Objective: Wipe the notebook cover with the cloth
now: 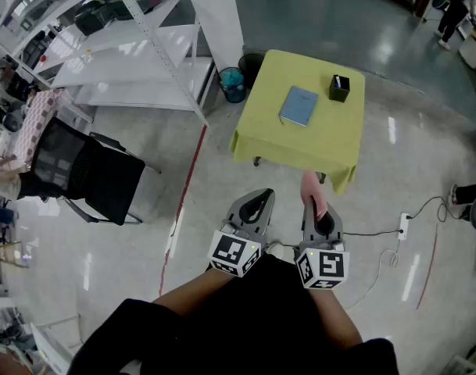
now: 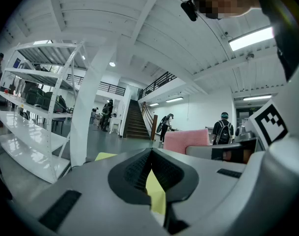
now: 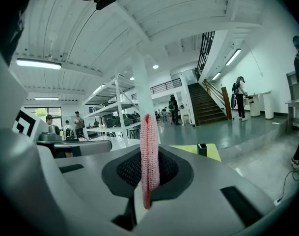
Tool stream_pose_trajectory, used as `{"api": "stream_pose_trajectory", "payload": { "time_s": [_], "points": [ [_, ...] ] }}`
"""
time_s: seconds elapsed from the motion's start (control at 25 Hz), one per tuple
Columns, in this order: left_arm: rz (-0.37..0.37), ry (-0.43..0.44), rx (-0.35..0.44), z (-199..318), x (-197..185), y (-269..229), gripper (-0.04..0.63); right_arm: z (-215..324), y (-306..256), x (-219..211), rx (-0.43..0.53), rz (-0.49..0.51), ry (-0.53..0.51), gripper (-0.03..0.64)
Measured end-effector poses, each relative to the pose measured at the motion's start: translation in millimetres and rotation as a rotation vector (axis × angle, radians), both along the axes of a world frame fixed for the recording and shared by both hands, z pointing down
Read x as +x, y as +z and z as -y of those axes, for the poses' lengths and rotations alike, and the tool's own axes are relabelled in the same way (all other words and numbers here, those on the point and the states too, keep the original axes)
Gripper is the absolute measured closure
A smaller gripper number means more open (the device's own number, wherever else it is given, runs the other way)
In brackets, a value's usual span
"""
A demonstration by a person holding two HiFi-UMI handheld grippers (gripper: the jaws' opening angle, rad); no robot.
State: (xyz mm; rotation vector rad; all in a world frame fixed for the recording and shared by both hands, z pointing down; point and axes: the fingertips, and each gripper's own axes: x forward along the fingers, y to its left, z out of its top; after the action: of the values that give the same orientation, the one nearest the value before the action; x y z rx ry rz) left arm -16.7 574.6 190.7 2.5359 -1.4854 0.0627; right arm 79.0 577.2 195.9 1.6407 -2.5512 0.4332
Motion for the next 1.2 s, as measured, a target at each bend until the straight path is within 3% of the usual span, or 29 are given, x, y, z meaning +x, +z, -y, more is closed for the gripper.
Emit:
{"api": "stream_pose_trajectory", "payload": {
  "time_s": [0.32,0.6,0.84,1.0,1.2],
  "points": [
    [-0.013,-0.013,0.001,-1.4,-3.5,3.9,0.588,-3.4,6.9,16.0,-0.010,0.104,0.013,0.580],
    [-0.025,-0.004,-0.004,35.2,-18.0,16.9,0.588,26.5,21.9,27.6,-0.032,0.144,0.067,0.580],
    [-0.068,0.080,-0.056,98.6,-22.6,43.6,0.588,74.0,18.3,16.3,0.044,0.130,0.041,0.580],
    [-0.097,0.055,-0.070,160.9,-47.6,56.8,0.588,136.8,32.4,-1.6,-0.002,0.099,0.028,0.580],
    [-0.107,0.049,-0.103,244.4,-84.0,68.1,0.588,225.1,40.2,-62.6,-0.073,-0.008,-0.126,0.580]
  ]
}}
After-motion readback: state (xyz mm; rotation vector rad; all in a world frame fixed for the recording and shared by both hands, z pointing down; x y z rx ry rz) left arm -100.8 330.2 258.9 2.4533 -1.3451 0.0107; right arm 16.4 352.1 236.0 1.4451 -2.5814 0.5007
